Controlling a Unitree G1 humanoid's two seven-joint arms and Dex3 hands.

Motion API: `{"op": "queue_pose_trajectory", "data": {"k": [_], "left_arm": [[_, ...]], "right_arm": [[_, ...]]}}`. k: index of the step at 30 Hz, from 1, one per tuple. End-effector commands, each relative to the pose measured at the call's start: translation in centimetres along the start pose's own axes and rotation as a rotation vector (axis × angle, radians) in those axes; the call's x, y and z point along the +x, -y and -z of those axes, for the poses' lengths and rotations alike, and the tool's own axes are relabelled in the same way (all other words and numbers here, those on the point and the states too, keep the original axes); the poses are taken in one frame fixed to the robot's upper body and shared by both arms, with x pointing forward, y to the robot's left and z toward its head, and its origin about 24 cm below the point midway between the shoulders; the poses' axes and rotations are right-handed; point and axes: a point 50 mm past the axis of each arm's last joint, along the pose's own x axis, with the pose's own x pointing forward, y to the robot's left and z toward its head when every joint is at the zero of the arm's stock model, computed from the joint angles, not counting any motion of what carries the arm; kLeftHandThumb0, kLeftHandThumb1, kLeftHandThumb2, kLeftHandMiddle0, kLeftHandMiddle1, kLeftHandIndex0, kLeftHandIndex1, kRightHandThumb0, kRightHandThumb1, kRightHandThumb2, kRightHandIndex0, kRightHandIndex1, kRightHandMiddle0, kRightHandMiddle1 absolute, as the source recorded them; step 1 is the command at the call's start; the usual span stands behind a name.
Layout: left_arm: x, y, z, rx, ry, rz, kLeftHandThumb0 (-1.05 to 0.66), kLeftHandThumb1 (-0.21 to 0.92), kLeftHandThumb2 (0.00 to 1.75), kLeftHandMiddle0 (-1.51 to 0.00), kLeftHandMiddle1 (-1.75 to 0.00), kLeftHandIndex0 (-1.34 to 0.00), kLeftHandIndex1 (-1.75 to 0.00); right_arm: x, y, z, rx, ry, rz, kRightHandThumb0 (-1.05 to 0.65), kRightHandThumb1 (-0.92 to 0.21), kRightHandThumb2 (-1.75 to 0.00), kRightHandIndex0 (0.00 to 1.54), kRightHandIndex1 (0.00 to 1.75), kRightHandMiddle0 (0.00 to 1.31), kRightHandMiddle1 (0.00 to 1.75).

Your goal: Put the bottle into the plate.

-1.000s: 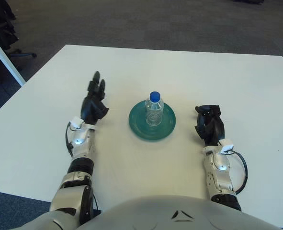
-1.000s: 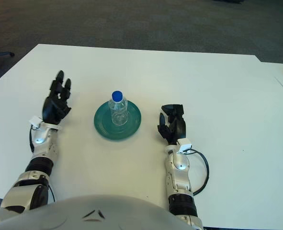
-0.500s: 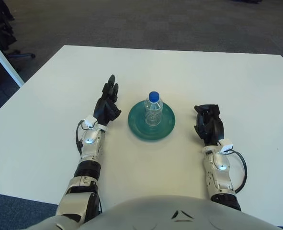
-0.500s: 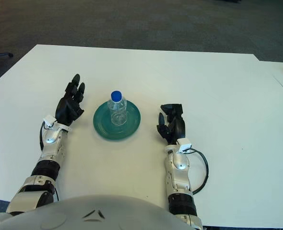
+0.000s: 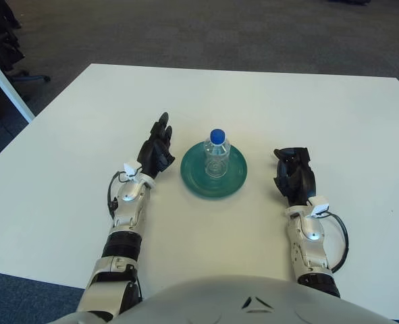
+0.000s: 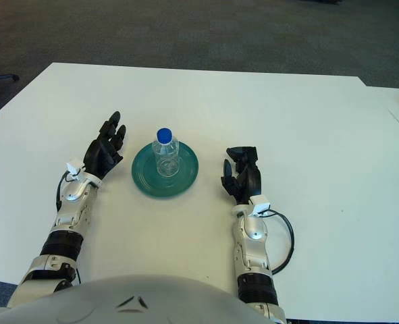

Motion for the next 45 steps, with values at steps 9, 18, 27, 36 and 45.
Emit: {"op": "queue_pose_trajectory", "data": {"k": [9,18,27,36,45], "left_arm": [[-0.2,0.2,0.4,-0.005,-0.067,-0.061,-0.99,0.92,1.17,-0.02,-0.01,0.00,-0.14],[-0.2,0.3,0.6,0.004,-0.095,-0.089,-0.99,0.92,1.15,-0.02,-0.01,0.00,-0.15],[-0.2,0.5,1.1,0.003,-0.116,-0.111,-0.98,0.92,1.14,-0.04,-0.01,0.00,-0.17],[-0.6,0.8,1.5,0.072,-0.048,-0.089,-0.98,0.92,1.14,-0.06,-0.01,0.00,-0.18],[-1.1,1.3,2.2,0.149,0.038,-0.056,-0.99,0.92,1.16,-0.06,-0.01,0.00,-0.20]], "right_arm": [[-1.9,0.8,2.6,0.011,-0.161,0.041,-0.35,-0.92,-0.52,0.54,0.98,0.19,1.75],[-2.0,0.8,2.6,0.010,-0.156,0.046,-0.35,-0.92,-0.52,0.53,0.99,0.19,1.75],[-2.1,0.9,2.5,0.009,-0.158,0.054,-0.35,-0.92,-0.52,0.52,0.98,0.19,1.75],[-1.9,1.3,2.3,0.020,-0.159,0.071,-0.35,-0.92,-0.52,0.52,0.97,0.19,1.75],[-1.9,1.8,2.1,0.018,-0.161,0.077,-0.35,-0.92,-0.52,0.52,0.96,0.19,1.75]]}}
